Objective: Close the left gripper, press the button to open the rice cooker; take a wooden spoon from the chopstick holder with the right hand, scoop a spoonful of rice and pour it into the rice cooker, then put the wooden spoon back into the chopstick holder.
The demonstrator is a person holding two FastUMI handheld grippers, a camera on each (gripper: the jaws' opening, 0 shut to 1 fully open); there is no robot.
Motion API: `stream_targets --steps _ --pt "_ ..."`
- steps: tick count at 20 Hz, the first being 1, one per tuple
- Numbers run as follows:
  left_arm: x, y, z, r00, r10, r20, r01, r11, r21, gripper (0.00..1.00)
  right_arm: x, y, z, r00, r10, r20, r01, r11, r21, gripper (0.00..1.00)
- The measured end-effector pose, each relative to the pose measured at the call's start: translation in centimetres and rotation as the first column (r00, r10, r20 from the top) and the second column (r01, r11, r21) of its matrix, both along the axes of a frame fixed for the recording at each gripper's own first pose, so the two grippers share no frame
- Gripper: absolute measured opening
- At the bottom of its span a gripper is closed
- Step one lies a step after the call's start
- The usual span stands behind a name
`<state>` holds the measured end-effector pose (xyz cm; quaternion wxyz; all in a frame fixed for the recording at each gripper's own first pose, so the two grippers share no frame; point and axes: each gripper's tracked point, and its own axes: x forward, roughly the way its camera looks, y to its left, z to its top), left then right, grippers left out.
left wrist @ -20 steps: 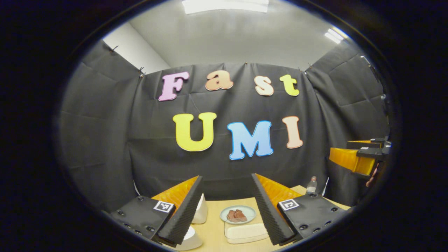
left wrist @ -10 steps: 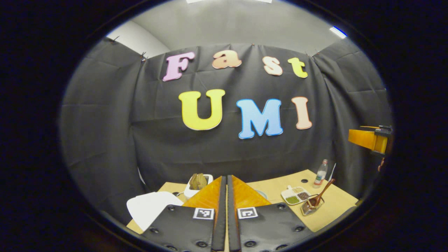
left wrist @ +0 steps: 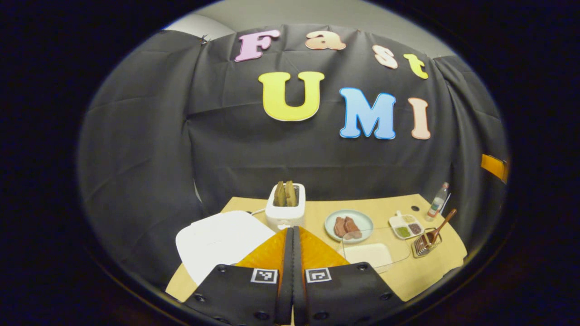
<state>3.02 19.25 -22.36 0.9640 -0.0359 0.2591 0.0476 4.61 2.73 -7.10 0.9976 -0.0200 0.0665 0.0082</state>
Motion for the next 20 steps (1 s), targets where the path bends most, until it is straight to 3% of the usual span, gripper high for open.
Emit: stream_targets --steps 3,4,7,8,14,18,20 --pt "-0.8 2.3 -3.5 0.996 0.039 -0.086 -0.041 0.999 -0.025 0.11 0.3 0.3 -1.0 1.000 0.007 -0.023 -0.007 1.000 0.000 0.95" --pt "-1.1 3.1 -4.5 0.993 0.049 -0.108 -0.051 0.999 -0.019 0.07 0.2 0.3 -1.3 1.000 0.008 -0.027 -0.008 1.000 -0.003 0.95" --pt "-1.3 4.8 -7.2 0.985 0.078 -0.156 -0.080 0.997 -0.006 0.07 0.5 0.4 -2.1 0.999 0.010 -0.047 -0.010 1.000 -0.007 0.95" --pt "-1.3 5.2 -8.2 0.982 0.086 -0.171 -0.087 0.996 -0.003 0.11 0.5 0.4 -2.3 0.999 0.009 -0.052 -0.009 1.000 -0.007 0.95" --pt "-1.1 7.0 -12.4 0.964 0.107 -0.245 -0.112 0.994 -0.006 0.09 0.9 -0.1 -2.4 0.998 -0.006 -0.056 0.005 1.000 -0.019 0.95" --pt "-1.1 7.2 -12.0 0.969 0.100 -0.225 -0.095 0.995 0.033 0.09 0.9 -0.3 -2.8 0.998 -0.019 -0.063 0.018 1.000 -0.015 0.95" --pt "-0.3 7.5 -9.6 0.982 0.120 -0.145 -0.109 0.991 0.083 0.09 1.0 -0.4 -2.8 0.998 -0.021 -0.065 0.020 1.000 -0.019 0.95"
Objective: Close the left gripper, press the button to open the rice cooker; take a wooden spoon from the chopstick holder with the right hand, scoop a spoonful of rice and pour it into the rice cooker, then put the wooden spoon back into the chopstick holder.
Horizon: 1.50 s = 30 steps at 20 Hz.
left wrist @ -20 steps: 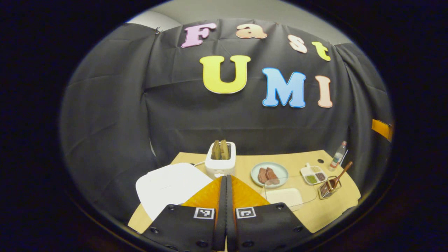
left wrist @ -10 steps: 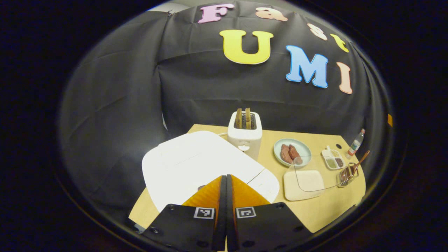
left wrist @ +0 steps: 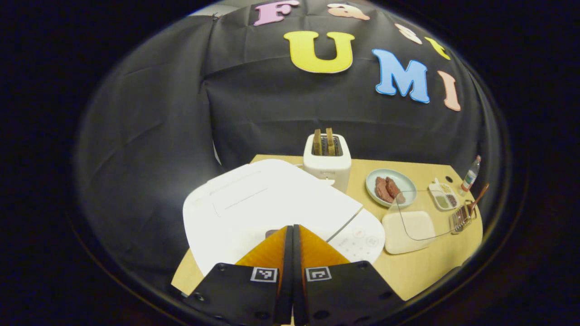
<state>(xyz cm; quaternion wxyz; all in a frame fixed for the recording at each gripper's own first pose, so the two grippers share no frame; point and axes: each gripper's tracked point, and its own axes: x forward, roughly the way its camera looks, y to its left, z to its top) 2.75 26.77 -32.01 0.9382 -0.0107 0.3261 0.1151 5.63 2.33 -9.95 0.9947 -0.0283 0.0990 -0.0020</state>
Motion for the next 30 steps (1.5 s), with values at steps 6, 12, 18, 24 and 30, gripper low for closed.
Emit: stream_targets --steps 6,12,18,24,30 --pt "1.4 3.4 13.1 0.945 0.100 0.311 -0.123 0.991 0.054 0.83 0.2 -0.1 0.2 1.000 -0.002 0.009 0.002 1.000 0.013 0.95" --pt "1.6 2.5 21.6 0.882 0.094 0.461 -0.139 0.988 0.064 0.97 0.1 -0.5 0.5 1.000 0.001 0.022 -0.001 1.000 0.014 0.95" --pt "0.7 -3.9 23.6 0.861 0.013 0.508 -0.046 0.998 0.051 0.97 -0.3 -2.7 0.9 0.999 -0.026 0.040 0.025 0.999 0.022 0.95" --pt "0.5 -12.6 22.9 0.852 -0.145 0.502 0.113 0.989 0.093 0.99 -0.2 -7.9 -0.9 0.992 -0.121 0.017 0.120 0.992 0.041 0.95" --pt "0.2 -18.2 21.5 0.848 -0.216 0.485 0.214 0.975 0.060 0.94 1.2 -11.6 -3.7 0.990 -0.139 -0.024 0.140 0.988 0.063 0.95"
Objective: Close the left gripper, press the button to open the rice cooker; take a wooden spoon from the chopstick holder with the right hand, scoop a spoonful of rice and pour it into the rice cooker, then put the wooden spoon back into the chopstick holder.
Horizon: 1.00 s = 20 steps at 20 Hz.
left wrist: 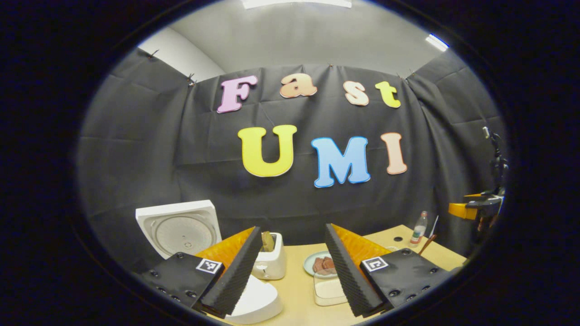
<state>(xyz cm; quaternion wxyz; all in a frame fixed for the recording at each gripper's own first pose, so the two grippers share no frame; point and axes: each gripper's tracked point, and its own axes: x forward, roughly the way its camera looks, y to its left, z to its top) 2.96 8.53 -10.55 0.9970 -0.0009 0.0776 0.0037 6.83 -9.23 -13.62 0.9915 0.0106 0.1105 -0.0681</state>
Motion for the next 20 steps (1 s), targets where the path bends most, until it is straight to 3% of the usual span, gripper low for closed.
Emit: stream_targets --steps 4,6,11,13,16,17,20 --pt "-0.1 -0.6 -0.7 1.000 0.008 -0.022 -0.009 0.999 -0.031 0.94 1.5 -1.4 -3.1 0.999 -0.022 -0.039 0.024 0.998 0.054 0.95" --pt "-0.2 -0.4 -1.0 0.999 0.017 -0.033 -0.018 0.999 -0.039 0.94 2.1 -1.9 -4.8 0.998 -0.026 -0.063 0.031 0.997 0.068 0.82" --pt "-0.6 0.4 -2.1 0.997 0.049 -0.064 -0.052 0.998 -0.038 0.99 3.7 -3.3 -10.7 0.984 -0.033 -0.177 0.055 0.992 0.118 0.84" --pt "-0.5 0.7 -2.7 0.995 0.057 -0.084 -0.062 0.997 -0.053 0.94 4.5 -4.3 -13.0 0.974 -0.060 -0.217 0.088 0.989 0.121 0.84" --pt "-0.4 1.6 -3.1 0.991 0.090 -0.097 -0.098 0.992 -0.078 0.94 5.8 -4.9 -16.0 0.962 -0.070 -0.264 0.111 0.984 0.141 0.84" --pt "-0.4 1.9 -3.2 0.990 0.102 -0.102 -0.111 0.991 -0.081 0.99 6.3 -5.1 -16.8 0.957 -0.074 -0.279 0.119 0.982 0.147 0.84" --pt "-0.5 2.9 -3.2 0.984 0.143 -0.104 -0.152 0.985 -0.081 0.94 7.4 -5.6 -18.4 0.952 -0.066 -0.299 0.129 0.972 0.196 0.84"
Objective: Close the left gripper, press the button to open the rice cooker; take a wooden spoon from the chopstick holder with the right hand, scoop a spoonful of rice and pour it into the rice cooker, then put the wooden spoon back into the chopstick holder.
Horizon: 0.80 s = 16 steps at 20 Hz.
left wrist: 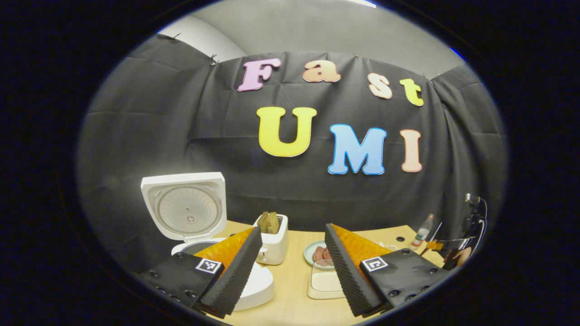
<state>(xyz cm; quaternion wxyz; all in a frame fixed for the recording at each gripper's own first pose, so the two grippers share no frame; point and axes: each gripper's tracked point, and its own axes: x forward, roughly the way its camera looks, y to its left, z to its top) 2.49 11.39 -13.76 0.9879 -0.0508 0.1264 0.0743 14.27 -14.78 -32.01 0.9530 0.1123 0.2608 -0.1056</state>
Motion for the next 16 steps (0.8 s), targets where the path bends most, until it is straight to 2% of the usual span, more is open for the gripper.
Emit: stream_targets --steps 2,3,4,5,6,7,8,9,11,13,16 --pt "0.0 0.6 0.5 0.999 0.028 0.019 -0.029 1.000 0.013 0.95 0.6 0.3 -0.2 1.000 0.009 -0.003 -0.009 0.999 0.032 0.84" --pt "0.0 0.9 0.9 0.999 0.041 0.029 -0.042 0.999 0.020 0.95 0.9 0.3 -0.3 1.000 0.003 -0.013 -0.003 0.999 0.034 0.80" --pt "0.1 1.1 0.9 0.998 0.051 0.036 -0.052 0.998 0.028 0.94 1.4 0.6 -1.0 1.000 0.013 -0.017 -0.013 0.999 0.043 0.62" --pt "0.1 1.2 1.0 0.998 0.052 0.038 -0.054 0.998 0.033 0.96 1.6 0.7 -1.1 1.000 0.023 -0.018 -0.022 0.998 0.054 0.59" --pt "0.2 0.9 0.9 0.998 0.047 0.035 -0.048 0.998 0.034 0.99 2.0 0.8 -1.7 0.999 0.030 -0.023 -0.029 0.998 0.058 0.50" --pt "0.2 0.8 0.8 0.999 0.043 0.032 -0.044 0.998 0.034 0.96 2.1 1.0 -1.6 0.999 0.051 -0.011 -0.050 0.996 0.080 0.49" --pt "0.2 0.7 0.8 0.999 0.037 0.028 -0.038 0.999 0.033 0.94 2.0 1.7 -1.0 0.998 0.069 -0.001 -0.069 0.991 0.115 0.41" --pt "0.3 0.5 0.7 0.999 0.032 0.025 -0.033 0.999 0.033 0.94 2.0 2.5 -0.5 0.997 0.082 0.007 -0.082 0.985 0.154 0.41" --pt "0.2 0.3 0.7 0.999 0.028 0.024 -0.029 0.999 0.034 0.94 1.6 3.3 -0.3 0.996 0.090 0.012 -0.090 0.975 0.201 0.17" --pt "0.1 0.1 0.9 0.999 0.023 0.026 -0.024 0.999 0.033 0.99 1.5 3.7 0.1 0.996 0.092 0.017 -0.094 0.975 0.201 0.08" --pt "-0.2 0.2 1.3 0.999 0.017 0.036 -0.019 0.999 0.038 0.94 1.3 4.3 2.1 0.994 0.087 0.068 -0.099 0.977 0.190 0.08"
